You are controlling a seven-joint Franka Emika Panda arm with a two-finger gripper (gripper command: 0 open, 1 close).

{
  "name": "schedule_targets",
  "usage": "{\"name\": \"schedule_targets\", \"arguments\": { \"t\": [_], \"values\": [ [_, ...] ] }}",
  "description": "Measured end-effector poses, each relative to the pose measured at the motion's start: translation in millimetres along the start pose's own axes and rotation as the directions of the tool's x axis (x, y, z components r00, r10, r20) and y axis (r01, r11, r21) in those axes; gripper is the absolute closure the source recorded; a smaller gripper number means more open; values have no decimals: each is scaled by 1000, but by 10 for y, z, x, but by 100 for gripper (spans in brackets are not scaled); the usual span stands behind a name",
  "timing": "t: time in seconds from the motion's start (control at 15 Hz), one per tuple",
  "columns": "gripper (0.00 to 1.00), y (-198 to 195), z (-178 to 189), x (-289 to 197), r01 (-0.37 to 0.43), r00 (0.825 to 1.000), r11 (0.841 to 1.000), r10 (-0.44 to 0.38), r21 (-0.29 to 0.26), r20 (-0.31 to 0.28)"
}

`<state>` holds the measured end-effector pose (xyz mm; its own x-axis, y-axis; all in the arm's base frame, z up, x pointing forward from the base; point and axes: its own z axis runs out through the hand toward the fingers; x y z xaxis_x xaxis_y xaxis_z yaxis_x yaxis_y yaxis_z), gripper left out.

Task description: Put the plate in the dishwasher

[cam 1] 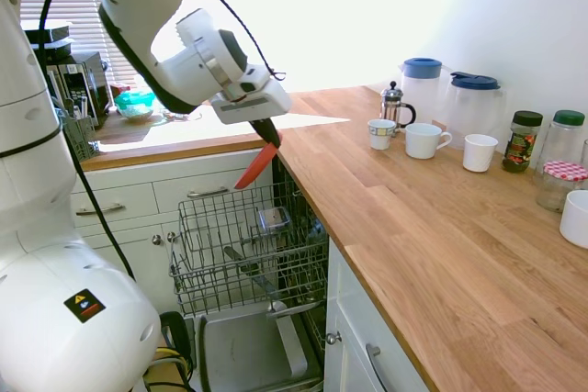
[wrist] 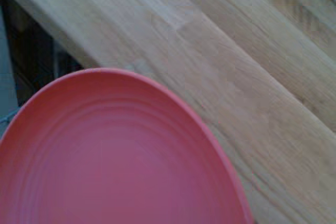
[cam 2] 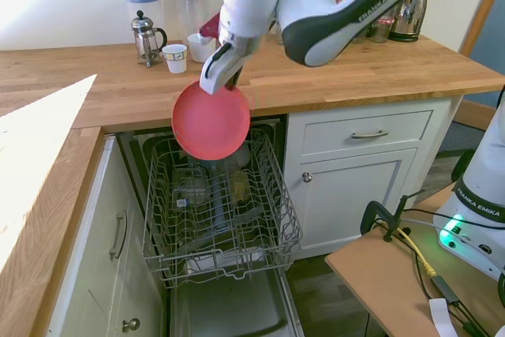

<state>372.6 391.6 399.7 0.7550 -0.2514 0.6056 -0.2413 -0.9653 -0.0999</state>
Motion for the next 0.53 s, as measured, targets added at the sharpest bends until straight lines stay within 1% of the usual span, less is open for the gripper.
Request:
{"name": "schedule_targets", "arguments": {
  "t": [0.13,0.27,0.4,0.53],
  "values": [
    [100,-85,72,-278,55,994,998,-54,11,-92],
    [100,-180,129,-606,129,976,991,-119,43,-183],
    [100,-244,237,-1019,206,946,976,-179,73,-269],
    [100,-178,573,-1430,270,914,960,-232,72,-333]
  ]
}}
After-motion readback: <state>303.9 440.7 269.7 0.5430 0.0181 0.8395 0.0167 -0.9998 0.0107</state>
